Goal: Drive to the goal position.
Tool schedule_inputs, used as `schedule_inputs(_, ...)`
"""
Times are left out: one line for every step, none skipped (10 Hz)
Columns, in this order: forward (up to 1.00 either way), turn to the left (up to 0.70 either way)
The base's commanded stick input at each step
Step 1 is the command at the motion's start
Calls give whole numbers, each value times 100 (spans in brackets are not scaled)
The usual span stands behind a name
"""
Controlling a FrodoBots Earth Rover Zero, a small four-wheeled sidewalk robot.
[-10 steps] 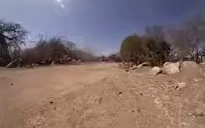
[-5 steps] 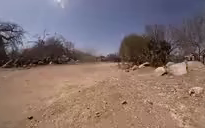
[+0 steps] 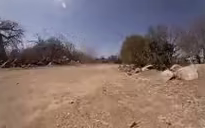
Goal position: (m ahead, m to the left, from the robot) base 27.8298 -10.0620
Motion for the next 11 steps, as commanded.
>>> schedule_inputs(100,0)
schedule_inputs(100,0)
schedule_inputs(100,0)
schedule_inputs(100,0)
schedule_inputs(100,0)
schedule_inputs(100,0)
schedule_inputs(100,0)
schedule_inputs(100,0)
schedule_inputs(100,0)
schedule_inputs(100,0)
schedule_inputs(100,0)
